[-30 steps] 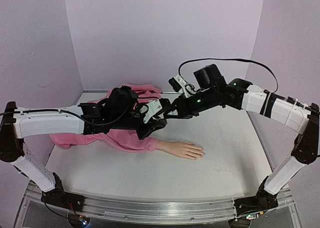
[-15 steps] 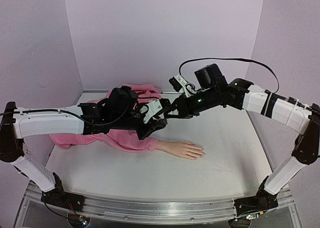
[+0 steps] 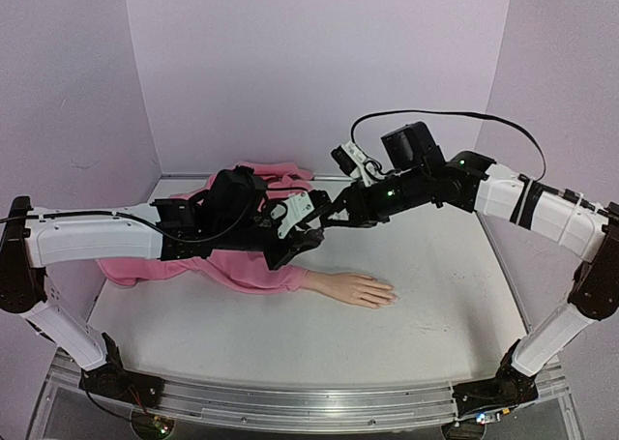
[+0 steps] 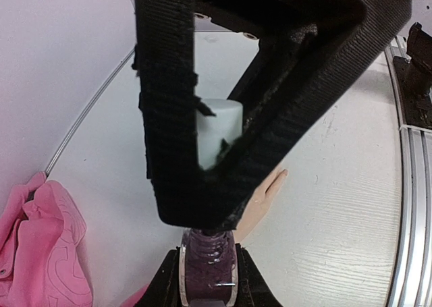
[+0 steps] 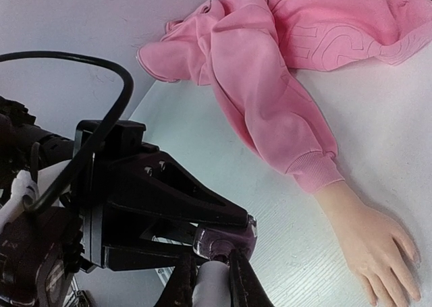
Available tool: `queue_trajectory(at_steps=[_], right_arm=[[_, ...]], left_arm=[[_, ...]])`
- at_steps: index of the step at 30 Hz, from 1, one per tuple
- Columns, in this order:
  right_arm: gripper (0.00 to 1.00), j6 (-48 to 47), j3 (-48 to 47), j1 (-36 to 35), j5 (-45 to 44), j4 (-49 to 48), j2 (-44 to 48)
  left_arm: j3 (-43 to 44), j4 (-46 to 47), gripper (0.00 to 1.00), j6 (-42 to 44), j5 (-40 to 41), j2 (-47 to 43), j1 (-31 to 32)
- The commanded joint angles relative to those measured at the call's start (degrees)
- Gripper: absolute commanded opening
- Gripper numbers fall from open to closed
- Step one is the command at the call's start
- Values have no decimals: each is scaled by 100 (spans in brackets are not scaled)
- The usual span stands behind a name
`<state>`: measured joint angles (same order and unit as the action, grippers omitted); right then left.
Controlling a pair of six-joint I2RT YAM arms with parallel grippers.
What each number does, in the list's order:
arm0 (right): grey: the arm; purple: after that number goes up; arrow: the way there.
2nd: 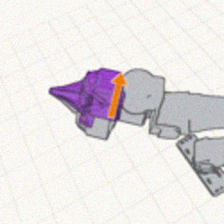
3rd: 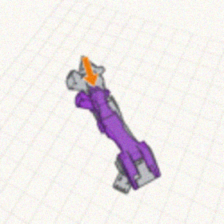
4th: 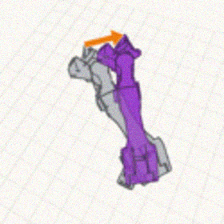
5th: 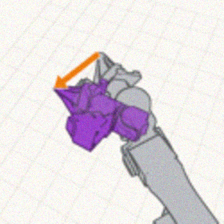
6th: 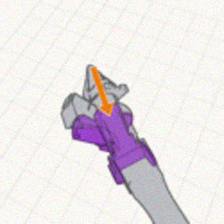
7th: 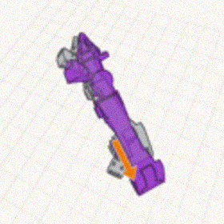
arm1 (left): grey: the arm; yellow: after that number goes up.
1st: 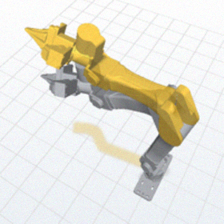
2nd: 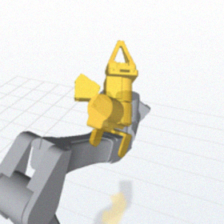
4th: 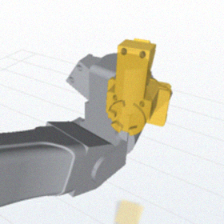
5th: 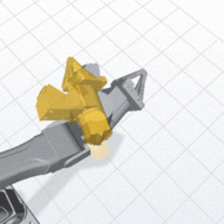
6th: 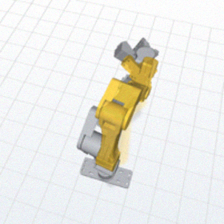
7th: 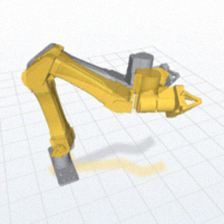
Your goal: Paint the nails
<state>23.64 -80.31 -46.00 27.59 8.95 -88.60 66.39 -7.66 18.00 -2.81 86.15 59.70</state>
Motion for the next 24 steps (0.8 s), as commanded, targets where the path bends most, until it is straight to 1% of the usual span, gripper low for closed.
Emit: queue_trajectory(at_steps=[1, 19, 24], right_arm=[[0, 0, 1, -14, 104, -130, 289], [0, 69, 7, -9, 150, -195, 387], [0, 80, 13, 1, 36, -192, 433]], left_arm=[[127, 89, 0, -52, 159, -151, 15], [144, 79, 0, -67, 207, -98, 17], [114, 81, 0, -66, 224, -133, 15]])
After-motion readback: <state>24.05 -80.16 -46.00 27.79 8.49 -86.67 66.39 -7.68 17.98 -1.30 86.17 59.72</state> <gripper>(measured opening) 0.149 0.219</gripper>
